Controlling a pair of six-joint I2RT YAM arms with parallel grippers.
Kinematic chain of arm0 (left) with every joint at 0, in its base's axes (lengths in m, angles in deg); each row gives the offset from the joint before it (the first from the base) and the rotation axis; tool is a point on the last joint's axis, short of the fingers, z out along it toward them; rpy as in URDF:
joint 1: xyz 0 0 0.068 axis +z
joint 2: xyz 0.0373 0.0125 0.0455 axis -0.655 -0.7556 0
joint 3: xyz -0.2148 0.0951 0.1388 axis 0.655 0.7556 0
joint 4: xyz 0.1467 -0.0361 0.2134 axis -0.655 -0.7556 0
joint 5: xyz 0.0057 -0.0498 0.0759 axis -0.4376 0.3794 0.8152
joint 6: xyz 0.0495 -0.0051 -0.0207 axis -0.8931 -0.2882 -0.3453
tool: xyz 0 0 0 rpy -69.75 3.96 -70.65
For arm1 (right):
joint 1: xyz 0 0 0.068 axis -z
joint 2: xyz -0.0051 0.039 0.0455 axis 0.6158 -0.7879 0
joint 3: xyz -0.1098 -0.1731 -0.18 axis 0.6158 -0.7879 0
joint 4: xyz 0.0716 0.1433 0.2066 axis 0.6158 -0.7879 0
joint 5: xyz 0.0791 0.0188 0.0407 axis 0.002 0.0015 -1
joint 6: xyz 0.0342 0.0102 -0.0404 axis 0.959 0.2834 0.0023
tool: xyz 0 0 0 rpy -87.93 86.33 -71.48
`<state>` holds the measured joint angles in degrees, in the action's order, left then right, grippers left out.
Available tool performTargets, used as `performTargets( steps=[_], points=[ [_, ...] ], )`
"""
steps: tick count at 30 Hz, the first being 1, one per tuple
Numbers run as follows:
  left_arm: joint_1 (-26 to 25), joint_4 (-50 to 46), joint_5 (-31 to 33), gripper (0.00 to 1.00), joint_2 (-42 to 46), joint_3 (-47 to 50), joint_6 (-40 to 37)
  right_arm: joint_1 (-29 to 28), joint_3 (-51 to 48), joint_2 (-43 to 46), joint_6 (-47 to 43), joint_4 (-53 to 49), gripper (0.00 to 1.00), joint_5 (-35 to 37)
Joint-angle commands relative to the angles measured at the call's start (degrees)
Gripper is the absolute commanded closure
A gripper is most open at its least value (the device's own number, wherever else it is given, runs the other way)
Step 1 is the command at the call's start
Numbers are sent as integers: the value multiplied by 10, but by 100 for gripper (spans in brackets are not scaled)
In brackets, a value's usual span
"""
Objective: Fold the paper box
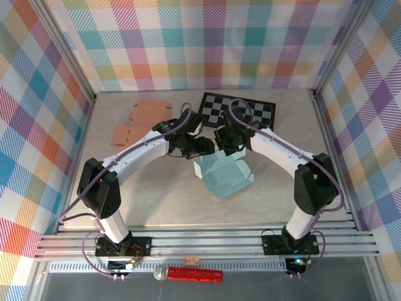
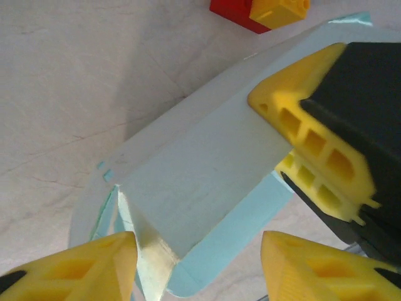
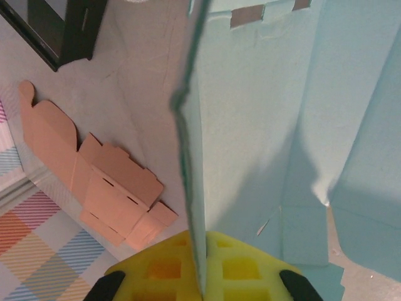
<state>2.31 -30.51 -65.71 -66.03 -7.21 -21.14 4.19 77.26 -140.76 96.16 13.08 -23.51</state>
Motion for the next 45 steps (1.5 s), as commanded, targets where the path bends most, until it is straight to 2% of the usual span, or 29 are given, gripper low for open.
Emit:
performTargets(
  steps=[1,4,10,19,25,30,37,45],
  points=[
    [-4,-40,55,44,59,22,-11,0,-44,18,-46,81,100,-25],
    [4,-54,83,43,98,52,-12,0,-68,30,-71,129,100,-33],
    [37,-52,88,45,155,124,-11,0,-115,45,-110,210,100,-52],
    [51,-10,78,54,174,193,-29,2,-208,73,-162,367,100,-106],
    [53,49,46,65,194,247,-67,19,-274,73,-163,481,100,-162],
    [53,139,-25,72,220,326,-127,31,-306,76,-172,528,100,-195],
    [44,273,-98,69,261,427,-208,44,-329,58,-160,597,100,-231],
    [6,284,-66,65,205,413,-242,47,-328,40,-153,622,100,-247]
  ],
)
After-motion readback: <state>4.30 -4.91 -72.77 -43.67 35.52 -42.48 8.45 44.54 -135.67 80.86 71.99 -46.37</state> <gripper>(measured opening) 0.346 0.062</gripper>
